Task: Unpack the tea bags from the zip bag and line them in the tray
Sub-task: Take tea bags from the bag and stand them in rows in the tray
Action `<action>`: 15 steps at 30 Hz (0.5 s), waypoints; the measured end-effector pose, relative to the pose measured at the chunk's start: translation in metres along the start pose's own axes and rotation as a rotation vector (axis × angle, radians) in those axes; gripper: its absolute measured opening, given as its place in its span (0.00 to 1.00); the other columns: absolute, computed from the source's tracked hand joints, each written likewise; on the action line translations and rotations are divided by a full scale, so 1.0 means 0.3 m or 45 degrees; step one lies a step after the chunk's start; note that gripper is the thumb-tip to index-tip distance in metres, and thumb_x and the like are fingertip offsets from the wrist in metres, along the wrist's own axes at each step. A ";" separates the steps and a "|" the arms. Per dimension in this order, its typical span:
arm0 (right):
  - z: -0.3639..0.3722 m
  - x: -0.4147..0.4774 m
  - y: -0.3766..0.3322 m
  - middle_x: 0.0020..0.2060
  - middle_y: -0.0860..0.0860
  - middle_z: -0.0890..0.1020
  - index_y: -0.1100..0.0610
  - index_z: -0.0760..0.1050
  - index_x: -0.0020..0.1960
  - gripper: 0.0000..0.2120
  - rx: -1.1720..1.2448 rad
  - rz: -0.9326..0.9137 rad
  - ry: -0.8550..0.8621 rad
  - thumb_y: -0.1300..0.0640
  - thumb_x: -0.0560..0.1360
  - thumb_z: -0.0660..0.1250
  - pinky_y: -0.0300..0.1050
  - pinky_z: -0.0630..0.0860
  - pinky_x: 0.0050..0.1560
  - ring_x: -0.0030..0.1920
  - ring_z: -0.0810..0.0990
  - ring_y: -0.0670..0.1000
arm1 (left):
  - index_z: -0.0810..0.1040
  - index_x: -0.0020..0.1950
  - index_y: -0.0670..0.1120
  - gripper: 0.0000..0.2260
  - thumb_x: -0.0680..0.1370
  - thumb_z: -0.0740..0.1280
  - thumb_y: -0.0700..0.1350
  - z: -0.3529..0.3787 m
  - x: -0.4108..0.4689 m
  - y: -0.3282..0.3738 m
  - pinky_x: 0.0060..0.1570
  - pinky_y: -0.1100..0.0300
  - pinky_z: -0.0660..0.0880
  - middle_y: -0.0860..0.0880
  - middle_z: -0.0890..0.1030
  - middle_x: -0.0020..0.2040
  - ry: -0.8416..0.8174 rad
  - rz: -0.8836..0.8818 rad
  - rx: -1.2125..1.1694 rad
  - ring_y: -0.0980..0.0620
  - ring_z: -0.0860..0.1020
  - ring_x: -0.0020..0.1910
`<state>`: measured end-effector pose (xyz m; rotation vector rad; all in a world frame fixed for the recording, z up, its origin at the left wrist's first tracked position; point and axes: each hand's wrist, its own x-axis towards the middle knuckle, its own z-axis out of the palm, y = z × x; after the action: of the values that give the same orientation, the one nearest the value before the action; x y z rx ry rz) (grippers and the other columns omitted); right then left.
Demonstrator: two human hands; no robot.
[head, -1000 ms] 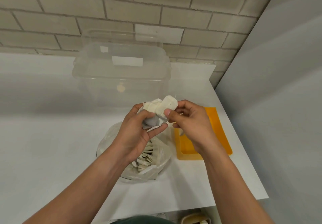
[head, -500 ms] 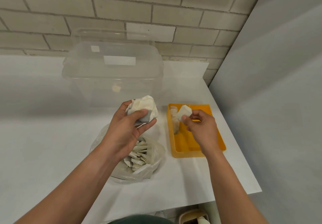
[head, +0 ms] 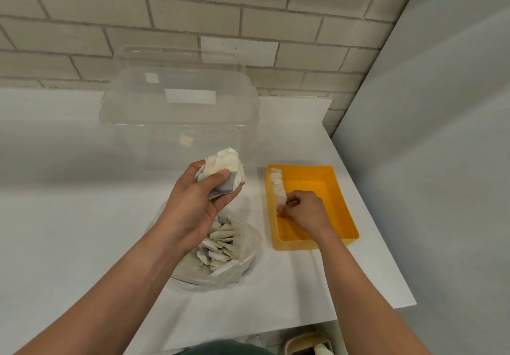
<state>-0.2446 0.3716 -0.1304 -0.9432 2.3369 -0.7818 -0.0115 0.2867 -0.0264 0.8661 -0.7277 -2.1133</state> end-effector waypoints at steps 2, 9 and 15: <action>0.002 0.001 0.002 0.42 0.45 0.84 0.51 0.82 0.54 0.19 -0.015 0.019 0.010 0.52 0.66 0.83 0.38 0.73 0.41 0.46 0.82 0.47 | 0.74 0.66 0.38 0.15 0.80 0.68 0.33 -0.004 0.001 0.003 0.50 0.54 0.84 0.35 0.77 0.69 0.013 -0.006 -0.001 0.36 0.81 0.64; 0.011 0.006 0.013 0.46 0.49 0.86 0.53 0.84 0.57 0.21 -0.163 0.100 -0.010 0.48 0.66 0.82 0.44 0.77 0.49 0.50 0.83 0.52 | 0.74 0.65 0.39 0.13 0.81 0.68 0.33 -0.006 0.000 0.004 0.51 0.53 0.84 0.36 0.77 0.69 0.009 -0.005 -0.024 0.36 0.81 0.64; 0.026 0.000 0.009 0.45 0.51 0.87 0.53 0.86 0.53 0.15 -0.233 0.075 -0.041 0.49 0.69 0.81 0.50 0.81 0.52 0.49 0.84 0.53 | 0.76 0.61 0.41 0.11 0.79 0.69 0.33 -0.001 -0.019 0.006 0.48 0.52 0.85 0.40 0.78 0.66 -0.014 0.001 0.044 0.42 0.83 0.59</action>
<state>-0.2408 0.3707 -0.1377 -0.9499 2.4274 -0.5325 -0.0074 0.2901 -0.0233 0.8731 -0.7718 -2.1123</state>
